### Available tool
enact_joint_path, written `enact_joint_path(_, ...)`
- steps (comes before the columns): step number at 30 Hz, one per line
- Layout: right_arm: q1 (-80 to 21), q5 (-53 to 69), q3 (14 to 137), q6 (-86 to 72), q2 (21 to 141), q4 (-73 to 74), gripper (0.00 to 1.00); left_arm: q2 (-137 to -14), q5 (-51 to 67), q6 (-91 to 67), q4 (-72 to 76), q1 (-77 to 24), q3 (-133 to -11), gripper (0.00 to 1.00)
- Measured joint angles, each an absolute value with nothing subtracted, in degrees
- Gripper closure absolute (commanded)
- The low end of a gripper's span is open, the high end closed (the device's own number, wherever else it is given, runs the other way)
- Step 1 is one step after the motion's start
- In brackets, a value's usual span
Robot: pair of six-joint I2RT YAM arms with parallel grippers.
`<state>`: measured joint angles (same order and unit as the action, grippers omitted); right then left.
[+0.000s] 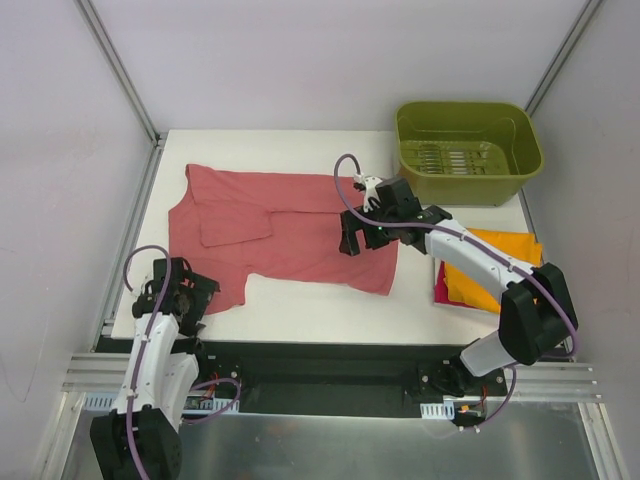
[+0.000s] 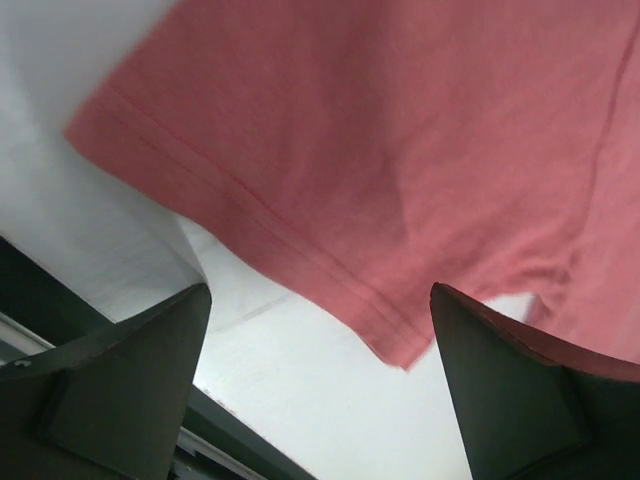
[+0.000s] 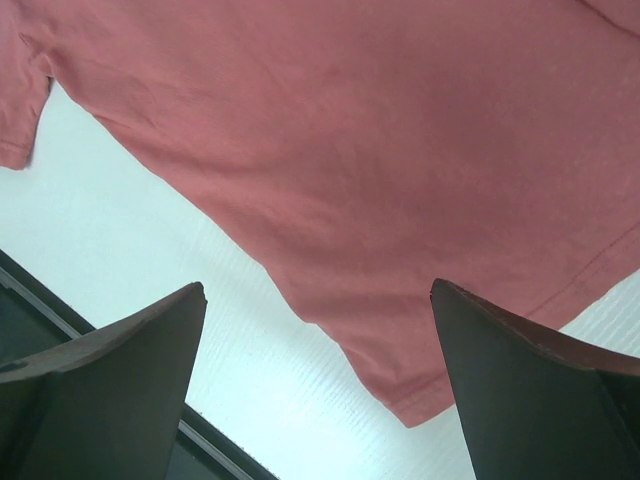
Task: Fold and stack the t-shirts
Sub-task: Grap the side of the flattened tshirt closest away from the robot with both arms
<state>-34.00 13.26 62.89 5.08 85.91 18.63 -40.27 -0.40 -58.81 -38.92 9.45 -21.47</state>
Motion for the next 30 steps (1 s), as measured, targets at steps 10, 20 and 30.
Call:
enact_joint_path(10, -34.00, 10.41, 59.29, 4.91, 82.43, 20.47, 0.00, -49.15, -8.62, -59.48, -37.71, 9.45, -24.03, 0.64)
enact_joint_path(20, -35.07, 7.73, 53.04, 4.29, 77.80, 26.68, 0.00, -55.81, -7.29, -57.65, -32.77, 9.47, -25.50, 1.00)
enact_joint_path(30, -40.18, 5.96, 48.84, 1.89, 79.40, 32.05, 0.27, -53.32, -4.69, -55.05, -31.07, 9.47, -27.51, 1.00)
